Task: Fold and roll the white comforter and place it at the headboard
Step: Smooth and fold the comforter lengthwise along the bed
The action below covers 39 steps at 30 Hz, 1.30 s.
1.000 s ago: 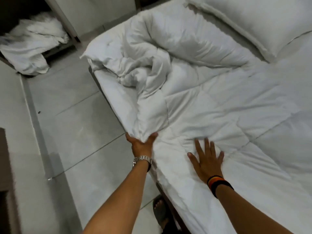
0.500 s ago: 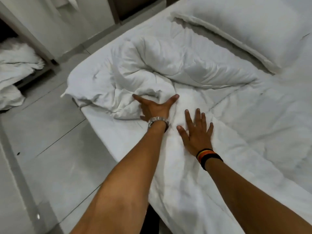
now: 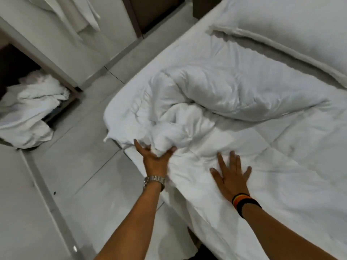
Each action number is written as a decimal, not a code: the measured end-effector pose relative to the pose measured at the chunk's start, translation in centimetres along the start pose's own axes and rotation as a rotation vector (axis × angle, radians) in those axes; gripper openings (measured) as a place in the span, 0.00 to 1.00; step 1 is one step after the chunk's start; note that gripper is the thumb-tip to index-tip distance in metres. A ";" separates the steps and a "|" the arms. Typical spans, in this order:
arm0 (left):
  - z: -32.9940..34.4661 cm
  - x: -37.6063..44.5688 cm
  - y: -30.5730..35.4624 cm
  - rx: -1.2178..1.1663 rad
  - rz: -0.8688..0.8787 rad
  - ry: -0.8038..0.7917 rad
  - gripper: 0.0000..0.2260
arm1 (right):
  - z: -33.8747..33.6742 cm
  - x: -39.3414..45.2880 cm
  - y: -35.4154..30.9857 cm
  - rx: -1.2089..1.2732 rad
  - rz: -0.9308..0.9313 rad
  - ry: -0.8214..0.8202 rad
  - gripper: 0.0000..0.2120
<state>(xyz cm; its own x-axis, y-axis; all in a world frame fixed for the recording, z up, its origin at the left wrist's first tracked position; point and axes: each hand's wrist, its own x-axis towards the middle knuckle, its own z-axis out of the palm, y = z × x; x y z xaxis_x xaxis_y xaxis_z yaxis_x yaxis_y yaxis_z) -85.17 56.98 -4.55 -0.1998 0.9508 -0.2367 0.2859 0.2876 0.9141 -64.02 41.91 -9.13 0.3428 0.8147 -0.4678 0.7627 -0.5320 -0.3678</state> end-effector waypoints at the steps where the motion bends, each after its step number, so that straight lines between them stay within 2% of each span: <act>1: -0.7 0.1 0.7 -0.029 -0.025 -0.020 0.69 | -0.7 0.3 -1.8 0.057 -0.018 0.078 0.39; 3: -2.3 1.2 2.3 -0.106 -0.030 0.035 0.69 | -2.6 1.1 -5.6 0.116 -0.111 0.238 0.37; 5: -4.4 3.5 3.6 -0.117 -0.023 0.181 0.67 | -4.6 2.4 -9.2 0.140 -0.207 0.310 0.37; 8: -6.8 8.8 5.2 0.147 -0.063 0.353 0.65 | -6.8 5.3 -13.6 0.142 -0.275 0.364 0.35; 9: -7.0 11.0 6.0 0.221 -0.032 0.336 0.66 | -7.3 6.5 -14.8 0.134 -0.293 0.375 0.35; 11: -6.1 16.4 7.0 0.354 0.017 0.196 0.68 | -7.7 9.8 -17.1 0.104 -0.317 0.385 0.35; 15: -1.6 24.4 7.3 0.556 -0.113 -0.296 0.71 | -5.4 15.6 -19.7 -0.002 -0.279 0.330 0.38; 17: 0.5 26.7 6.2 0.685 -0.094 -0.444 0.71 | -3.7 17.7 -20.4 -0.107 -0.207 0.306 0.39; 20: 2.0 28.8 4.6 0.756 -0.062 -0.486 0.67 | -2.6 18.9 -21.1 -0.185 -0.134 0.239 0.41; 23: 2.1 31.1 4.4 0.643 -0.100 -0.517 0.59 | -3.2 19.3 -22.0 -0.187 -0.095 0.185 0.42; 26: 0.5 33.0 6.3 0.482 -0.068 -0.420 0.53 | -4.0 19.2 -23.3 -0.101 -0.058 0.240 0.41; 30: -6.5 39.0 11.2 0.397 0.251 -0.155 0.51 | -4.8 20.6 -28.2 -0.030 -0.081 0.252 0.40; 32: -10.0 43.1 12.6 0.471 0.373 -0.110 0.50 | -3.8 21.9 -30.4 -0.052 -0.093 0.200 0.41; 34: -11.8 45.8 12.4 0.623 0.332 -0.180 0.51 | -1.5 22.4 -31.7 -0.085 -0.058 0.058 0.41; 36: -11.8 47.2 11.0 0.728 0.175 -0.348 0.57 | 0.6 22.5 -32.8 -0.066 0.027 -0.075 0.41; 38: -10.9 49.1 9.5 0.738 0.053 -0.492 0.66 | 1.2 23.3 -34.4 -0.042 0.045 -0.032 0.40; 39: -10.3 50.0 9.0 0.710 0.028 -0.535 0.71 | 0.9 23.5 -35.2 -0.024 0.011 0.092 0.40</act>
<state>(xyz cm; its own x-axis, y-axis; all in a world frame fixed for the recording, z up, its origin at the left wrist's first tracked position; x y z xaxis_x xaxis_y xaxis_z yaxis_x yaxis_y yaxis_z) -102.26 105.91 -4.77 0.2296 0.8338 -0.5020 0.8331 0.0984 0.5443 -83.26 79.57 -7.92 0.3993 0.8272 -0.3954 0.7710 -0.5363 -0.3434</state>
